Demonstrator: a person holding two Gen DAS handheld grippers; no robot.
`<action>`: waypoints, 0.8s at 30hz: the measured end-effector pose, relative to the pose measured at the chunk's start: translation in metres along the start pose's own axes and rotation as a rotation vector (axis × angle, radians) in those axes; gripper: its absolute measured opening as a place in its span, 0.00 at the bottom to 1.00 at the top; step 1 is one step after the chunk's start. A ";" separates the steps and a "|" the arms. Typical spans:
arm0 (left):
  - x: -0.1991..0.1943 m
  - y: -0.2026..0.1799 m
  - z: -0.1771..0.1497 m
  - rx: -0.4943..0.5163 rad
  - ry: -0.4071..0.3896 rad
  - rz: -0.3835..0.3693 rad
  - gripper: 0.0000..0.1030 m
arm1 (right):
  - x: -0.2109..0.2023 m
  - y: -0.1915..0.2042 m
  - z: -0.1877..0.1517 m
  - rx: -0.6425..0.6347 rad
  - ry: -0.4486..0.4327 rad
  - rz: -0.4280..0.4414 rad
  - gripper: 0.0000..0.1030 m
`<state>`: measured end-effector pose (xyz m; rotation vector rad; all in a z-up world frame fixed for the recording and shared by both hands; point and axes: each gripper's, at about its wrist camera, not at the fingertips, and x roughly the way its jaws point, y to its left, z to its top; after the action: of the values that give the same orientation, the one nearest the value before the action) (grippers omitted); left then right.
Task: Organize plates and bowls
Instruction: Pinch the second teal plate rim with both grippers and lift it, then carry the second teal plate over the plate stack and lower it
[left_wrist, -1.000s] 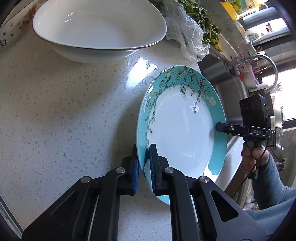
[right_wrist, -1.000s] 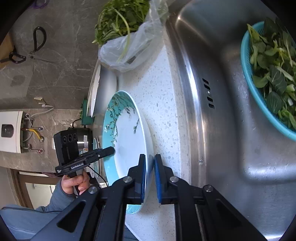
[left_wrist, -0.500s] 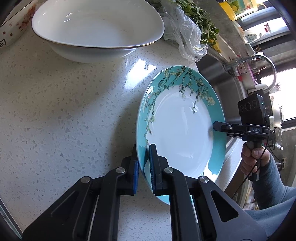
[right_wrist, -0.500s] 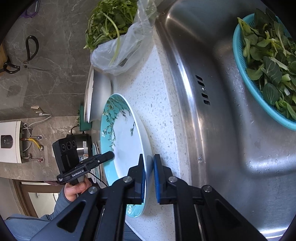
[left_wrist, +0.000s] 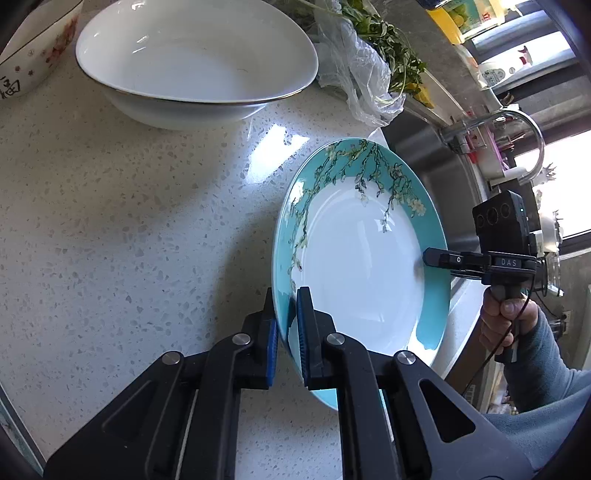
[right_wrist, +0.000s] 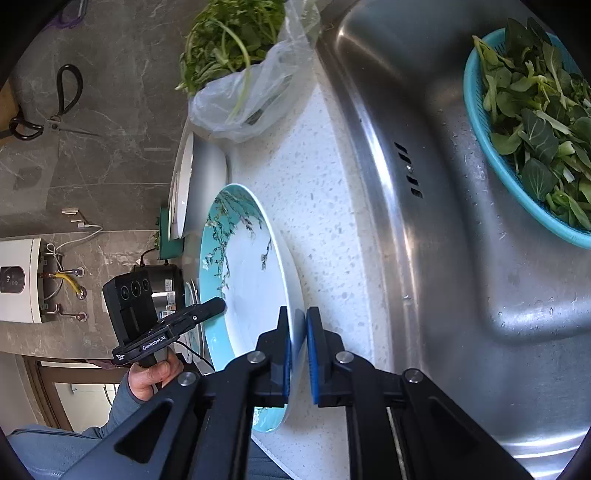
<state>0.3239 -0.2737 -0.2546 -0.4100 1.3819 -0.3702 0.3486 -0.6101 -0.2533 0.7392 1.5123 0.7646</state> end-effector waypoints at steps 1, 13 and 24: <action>-0.001 0.001 0.000 0.002 -0.002 0.001 0.07 | 0.000 0.002 0.000 -0.006 0.001 -0.003 0.10; -0.037 0.012 -0.022 -0.001 -0.068 -0.009 0.07 | 0.006 0.038 -0.014 -0.061 0.000 0.001 0.10; -0.130 0.051 -0.058 -0.074 -0.232 0.036 0.07 | 0.060 0.132 -0.027 -0.201 0.080 0.036 0.10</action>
<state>0.2480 -0.1701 -0.1750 -0.4728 1.1768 -0.2340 0.3202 -0.4861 -0.1790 0.5921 1.4715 0.9676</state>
